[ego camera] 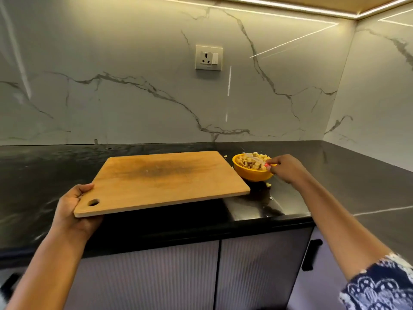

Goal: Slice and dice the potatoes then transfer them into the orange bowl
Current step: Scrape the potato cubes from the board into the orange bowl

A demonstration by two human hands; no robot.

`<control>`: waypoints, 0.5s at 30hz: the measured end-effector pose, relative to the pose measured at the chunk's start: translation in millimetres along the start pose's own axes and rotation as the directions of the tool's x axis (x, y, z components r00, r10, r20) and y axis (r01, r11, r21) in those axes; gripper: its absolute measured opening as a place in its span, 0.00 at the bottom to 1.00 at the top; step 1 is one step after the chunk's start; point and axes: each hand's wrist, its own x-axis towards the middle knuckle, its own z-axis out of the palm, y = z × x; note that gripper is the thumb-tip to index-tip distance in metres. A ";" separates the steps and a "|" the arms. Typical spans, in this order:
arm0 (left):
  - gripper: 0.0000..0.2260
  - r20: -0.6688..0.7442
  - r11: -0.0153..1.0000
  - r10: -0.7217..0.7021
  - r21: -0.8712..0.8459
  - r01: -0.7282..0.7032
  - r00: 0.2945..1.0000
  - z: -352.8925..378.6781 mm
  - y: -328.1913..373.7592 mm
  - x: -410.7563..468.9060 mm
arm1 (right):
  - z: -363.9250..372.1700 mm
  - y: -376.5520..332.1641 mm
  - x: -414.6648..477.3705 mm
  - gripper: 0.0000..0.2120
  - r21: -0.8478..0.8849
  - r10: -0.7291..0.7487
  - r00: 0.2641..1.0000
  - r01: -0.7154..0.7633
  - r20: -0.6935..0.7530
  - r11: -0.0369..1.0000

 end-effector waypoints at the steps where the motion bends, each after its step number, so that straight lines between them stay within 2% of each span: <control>1: 0.13 -0.015 1.000 0.015 -0.024 -0.015 1.000 -4.0 1.4 1.4 | 6.6 -1.3 -7.2 0.16 -0.024 0.000 1.000 0.000 -0.021 1.000; 4: 0.10 -0.031 0.997 0.033 -0.067 -0.035 0.999 -11.5 4.1 7.6 | 18.4 -7.4 -25.1 0.15 -0.086 -0.006 0.997 -0.001 -0.083 0.996; 8: 0.07 -0.071 0.994 0.063 -0.082 -0.069 0.995 -20.9 4.8 26.6 | 13.6 -9.2 -41.9 0.15 -0.186 0.018 0.997 -0.032 -0.074 0.982; 15: 0.18 -0.139 0.995 0.074 -0.055 -0.082 0.987 -29.7 7.5 50.5 | -10.6 -12.9 -74.6 0.12 -0.318 0.015 1.000 -0.023 -0.027 0.948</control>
